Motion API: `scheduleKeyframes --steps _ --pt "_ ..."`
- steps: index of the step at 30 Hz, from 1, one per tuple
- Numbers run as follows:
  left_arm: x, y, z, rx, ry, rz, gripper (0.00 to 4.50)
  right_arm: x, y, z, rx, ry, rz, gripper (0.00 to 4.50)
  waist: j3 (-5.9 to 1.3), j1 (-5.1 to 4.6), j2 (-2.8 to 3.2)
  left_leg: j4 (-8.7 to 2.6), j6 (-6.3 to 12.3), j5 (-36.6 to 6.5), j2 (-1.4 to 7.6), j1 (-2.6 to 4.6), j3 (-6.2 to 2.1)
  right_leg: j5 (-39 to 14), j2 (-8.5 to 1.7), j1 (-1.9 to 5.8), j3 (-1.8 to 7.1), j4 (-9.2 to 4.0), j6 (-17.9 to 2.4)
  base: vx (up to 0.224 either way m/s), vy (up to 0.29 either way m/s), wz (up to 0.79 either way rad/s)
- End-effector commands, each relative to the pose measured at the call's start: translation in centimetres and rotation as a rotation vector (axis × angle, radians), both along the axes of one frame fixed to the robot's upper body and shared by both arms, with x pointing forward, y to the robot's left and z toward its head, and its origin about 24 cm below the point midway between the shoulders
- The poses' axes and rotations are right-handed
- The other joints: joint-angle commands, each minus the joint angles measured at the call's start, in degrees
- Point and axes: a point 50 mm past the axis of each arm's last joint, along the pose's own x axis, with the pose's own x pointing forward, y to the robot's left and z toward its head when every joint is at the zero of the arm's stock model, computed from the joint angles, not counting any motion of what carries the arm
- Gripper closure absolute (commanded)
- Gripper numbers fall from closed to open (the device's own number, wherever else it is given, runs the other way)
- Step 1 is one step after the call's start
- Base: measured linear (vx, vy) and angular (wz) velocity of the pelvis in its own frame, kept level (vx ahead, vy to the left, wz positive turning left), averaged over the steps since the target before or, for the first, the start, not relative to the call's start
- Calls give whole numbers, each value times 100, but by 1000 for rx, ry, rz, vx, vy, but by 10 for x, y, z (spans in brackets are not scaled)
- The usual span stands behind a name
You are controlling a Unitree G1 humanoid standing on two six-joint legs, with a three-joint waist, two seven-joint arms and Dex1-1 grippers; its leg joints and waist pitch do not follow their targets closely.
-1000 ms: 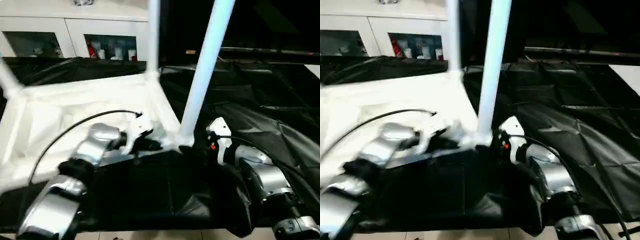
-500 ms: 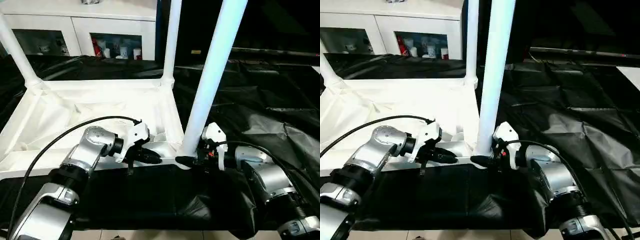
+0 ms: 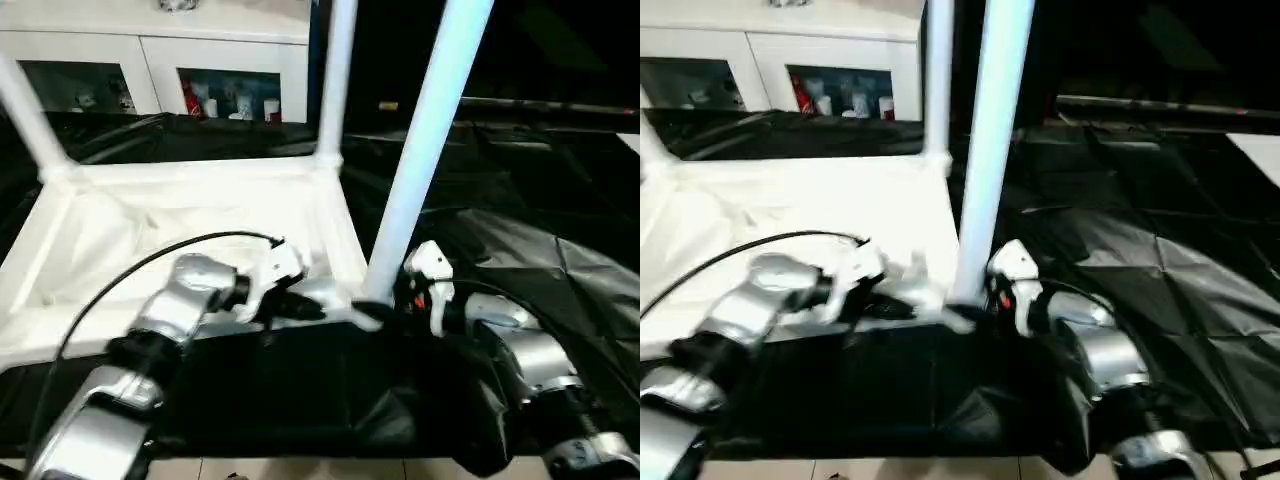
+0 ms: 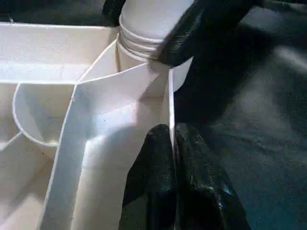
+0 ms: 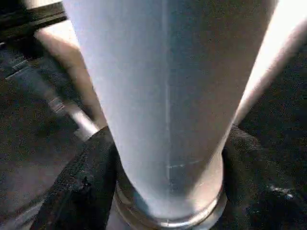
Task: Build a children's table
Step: Rotate leg to tighten
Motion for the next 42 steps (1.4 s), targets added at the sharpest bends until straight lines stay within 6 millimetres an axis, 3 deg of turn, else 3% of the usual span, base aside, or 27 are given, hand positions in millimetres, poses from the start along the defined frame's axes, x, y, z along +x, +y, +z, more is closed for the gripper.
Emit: scheduleKeyframes --steps 1,3,5,7,11,13,17,18,19,23,25,27,29,33,38,39,42 --pt "2 -4 -17 54 24 129 450 1 3 -17 -49 66 -138 183 -249 -8 -40 -439 -70 -1652 232 71 -137 -2228 -342 164 215 -547 -932 0 0 0" --pt "8 -21 -19 70 8 222 450 9 12 -22 -51 87 -339 183 -235 -45 -53 -463 -172 -1819 221 79 -146 -2495 -327 137 218 -579 -827 0 0 0" --pt "10 -31 -20 70 4 252 450 11 18 -23 -62 88 -397 183 -246 -43 -54 -467 -197 -1867 218 80 -164 -2658 -344 129 215 -599 -718 0 0 0" --pt "10 -44 -20 80 -3 259 450 14 32 -23 -71 79 -419 183 -243 -39 -25 -460 -190 -1983 205 127 -146 -2601 -318 70 224 -638 -698 0 0 0" --pt "12 -56 -20 103 -29 251 450 16 49 -18 -54 42 -402 183 -243 -31 -31 -482 -142 -2080 205 99 -165 -2601 -323 96 214 -649 -625 0 0 0" --pt "12 -56 -20 102 -39 249 450 17 52 -14 -37 15 -373 127 -245 -37 -28 -494 -124 -2126 208 85 -177 -2612 -328 112 209 -652 -603 0 0 0" --pt "13 -47 -17 79 -46 215 450 19 42 -1 51 -28 -316 102 -254 -22 -40 -512 -41 -1983 224 56 -178 -2373 -338 148 203 -643 -640 0 0 0" --pt "13 -46 -16 72 -49 206 450 19 40 1 55 -31 -305 72 -257 -19 -37 -512 -28 -1955 230 58 -171 -2268 -334 148 206 -632 -672 0 0 0" --pt "12 -43 -15 32 -30 192 450 18 34 3 74 -29 -251 66 -261 -28 -65 -509 2 -1905 225 41 -166 -2189 -336 169 203 -622 -714 0 0 0" --pt "5 -29 -15 6 -22 85 450 9 16 6 60 -36 -81 62 -277 26 -66 -487 143 -1605 239 20 -162 -1774 -342 228 201 -579 -828 0 0 0" --pt "-1 -23 -14 -18 -20 9 450 3 5 6 41 -31 -2 62 -289 21 -81 -456 304 -1358 241 -3 -124 -1347 -344 247 213 -533 -988 0 0 0" --pt "-5 -17 -13 -40 13 -31 450 -2 -2 7 29 -22 55 62 -307 20 -73 -440 348 -1162 236 -17 -118 -1164 -346 262 205 -497 -1065 0 0 0" --pt "-12 -9 -12 -52 56 -94 450 -7 -9 10 29 -8 118 62 -340 21 -69 -399 458 -739 245 -24 -109 -461 -326 286 200 -395 -1288 0 0 0" --pt "-19 3 -7 -89 105 -153 450 -13 -15 12 -2 -1 209 62 -350 41 -39 -349 625 -484 250 -4 -63 207 -279 262 181 -313 -1569 0 0 0" --pt "-18 9 -6 -76 100 -149 450 -14 -16 11 -19 10 244 88 -323 54 -44 -359 559 -737 258 -5 -55 -209 -297 248 179 -356 -1573 0 0 0" --pt "-17 11 -5 -70 97 -143 450 -14 -17 10 -21 14 248 99 -314 49 -40 -375 446 -939 257 2 -65 -590 -309 242 183 -392 -1474 0 0 0" --pt "-17 12 -3 -73 99 -142 450 -15 -17 7 -30 27 266 130 -310 29 -58 -388 347 -992 255 -4 -80 -850 -320 241 195 -412 -1355 0 0 0"
